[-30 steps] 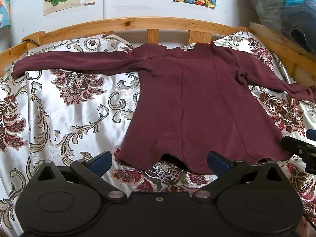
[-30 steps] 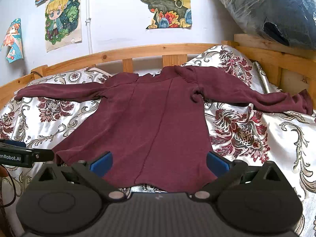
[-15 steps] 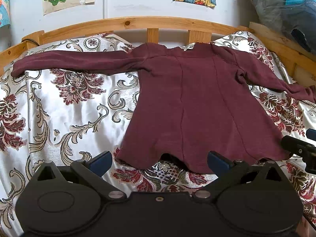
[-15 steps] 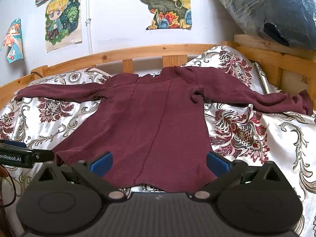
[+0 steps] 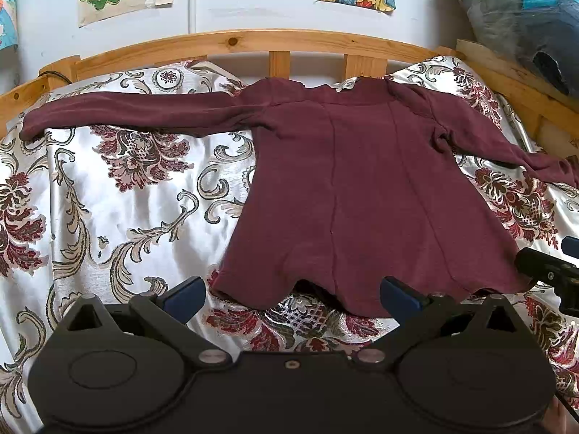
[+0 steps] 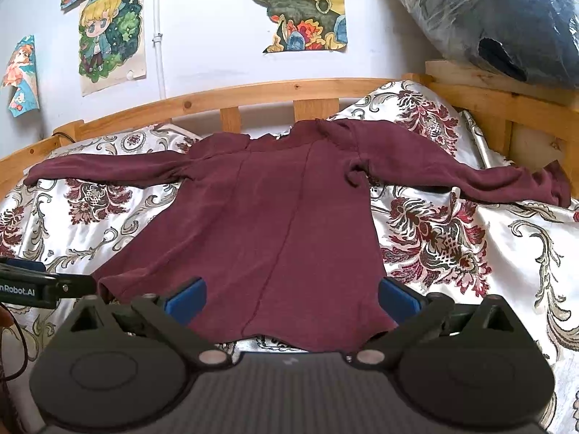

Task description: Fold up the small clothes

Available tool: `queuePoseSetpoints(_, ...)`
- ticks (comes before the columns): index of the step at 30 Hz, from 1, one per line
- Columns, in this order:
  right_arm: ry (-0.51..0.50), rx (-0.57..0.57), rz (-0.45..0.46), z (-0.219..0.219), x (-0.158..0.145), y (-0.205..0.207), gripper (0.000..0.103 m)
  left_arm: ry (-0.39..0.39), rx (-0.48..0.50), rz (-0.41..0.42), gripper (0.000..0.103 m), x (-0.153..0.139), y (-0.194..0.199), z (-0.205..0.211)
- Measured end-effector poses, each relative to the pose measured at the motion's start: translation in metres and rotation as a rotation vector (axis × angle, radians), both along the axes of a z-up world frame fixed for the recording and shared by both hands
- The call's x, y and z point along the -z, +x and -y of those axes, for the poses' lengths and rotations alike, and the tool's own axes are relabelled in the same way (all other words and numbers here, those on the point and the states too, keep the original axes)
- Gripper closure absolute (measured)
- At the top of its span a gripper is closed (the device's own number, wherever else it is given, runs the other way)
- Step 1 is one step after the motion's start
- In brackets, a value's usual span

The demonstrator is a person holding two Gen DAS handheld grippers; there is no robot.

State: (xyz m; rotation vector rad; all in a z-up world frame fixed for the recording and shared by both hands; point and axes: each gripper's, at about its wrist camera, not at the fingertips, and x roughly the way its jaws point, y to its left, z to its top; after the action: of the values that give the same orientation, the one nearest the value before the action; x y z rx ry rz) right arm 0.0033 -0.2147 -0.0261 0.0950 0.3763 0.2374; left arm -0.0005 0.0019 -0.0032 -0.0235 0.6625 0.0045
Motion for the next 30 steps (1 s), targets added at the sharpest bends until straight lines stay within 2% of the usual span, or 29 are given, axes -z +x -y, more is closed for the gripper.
queuePoseSetpoints(4, -0.008, 0.026, 0.004, 0.004, -0.001, 0.001, 0.000, -0.001, 0.009, -0.015, 0.001, 0.001, 0.005, 0.001)
queuePoseSetpoints(8, 0.006, 0.090, 0.013, 0.017, -0.009, 0.013, 0.000, 0.017, 0.053, -0.010, 0.001, -0.012, 0.024, 0.005)
queuePoseSetpoints(13, 0.067, 0.169, 0.015, 0.059, -0.022, 0.045, 0.000, 0.093, 0.142, 0.042, 0.001, -0.032, 0.060, 0.022)
queuePoseSetpoints(18, 0.048, 0.264, 0.001, 0.107, -0.027, 0.080, 0.000, 0.133, 0.207, 0.089, 0.001, -0.035, 0.101, 0.046)
queuePoseSetpoints(21, 0.059, 0.357, -0.012, 0.145, -0.028, 0.101, 0.000, 0.115, 0.197, 0.075, 0.001, -0.026, 0.123, 0.052)
queuePoseSetpoints(25, 0.068, 0.471, -0.012, 0.193, -0.030, 0.122, 0.001, 0.044, 0.157, 0.067, 0.001, -0.007, 0.138, 0.046)
queuePoseSetpoints(27, 0.075, 0.530, -0.016, 0.213, -0.029, 0.131, 0.007, 0.030, 0.131, 0.067, 0.001, 0.003, 0.141, 0.041)
queuePoseSetpoints(30, 0.137, 0.614, -0.037, 0.243, -0.023, 0.145, 0.010, 0.007, 0.113, 0.042, 0.001, 0.015, 0.145, 0.032)
